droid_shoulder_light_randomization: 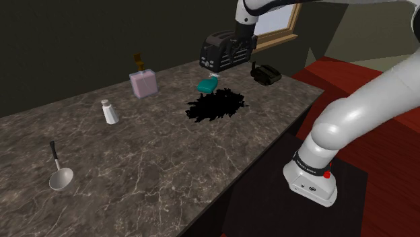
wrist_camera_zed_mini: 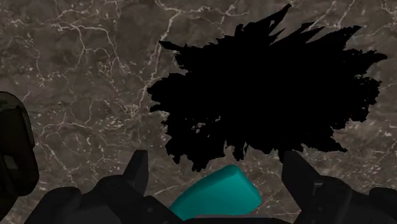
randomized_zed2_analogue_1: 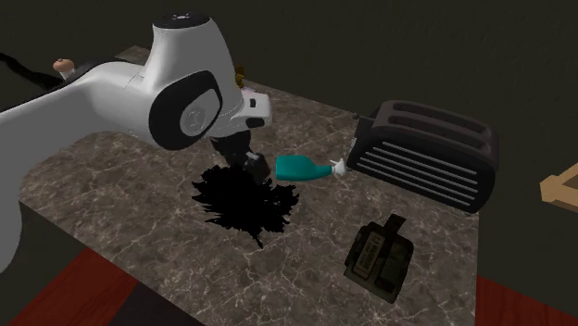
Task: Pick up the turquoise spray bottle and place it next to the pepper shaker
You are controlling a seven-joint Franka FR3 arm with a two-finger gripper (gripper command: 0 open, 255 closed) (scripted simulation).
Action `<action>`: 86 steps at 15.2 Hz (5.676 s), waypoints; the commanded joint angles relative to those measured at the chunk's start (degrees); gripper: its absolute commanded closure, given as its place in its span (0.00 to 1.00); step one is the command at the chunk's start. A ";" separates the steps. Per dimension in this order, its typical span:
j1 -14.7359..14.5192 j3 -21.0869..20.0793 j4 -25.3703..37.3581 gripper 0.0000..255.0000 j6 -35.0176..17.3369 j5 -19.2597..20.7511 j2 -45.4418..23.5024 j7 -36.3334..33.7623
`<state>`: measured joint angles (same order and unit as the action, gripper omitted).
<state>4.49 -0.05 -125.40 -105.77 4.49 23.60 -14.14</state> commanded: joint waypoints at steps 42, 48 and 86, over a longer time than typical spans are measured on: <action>7.95 4.68 47.15 1.00 -7.13 -9.12 -60.95 -21.55; 7.95 4.68 47.16 1.00 -7.12 -9.12 -60.95 -21.55; 7.74 4.71 69.58 1.00 17.61 -8.62 -58.55 -23.56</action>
<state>12.80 4.73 -53.89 -87.54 -4.23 -36.30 -37.19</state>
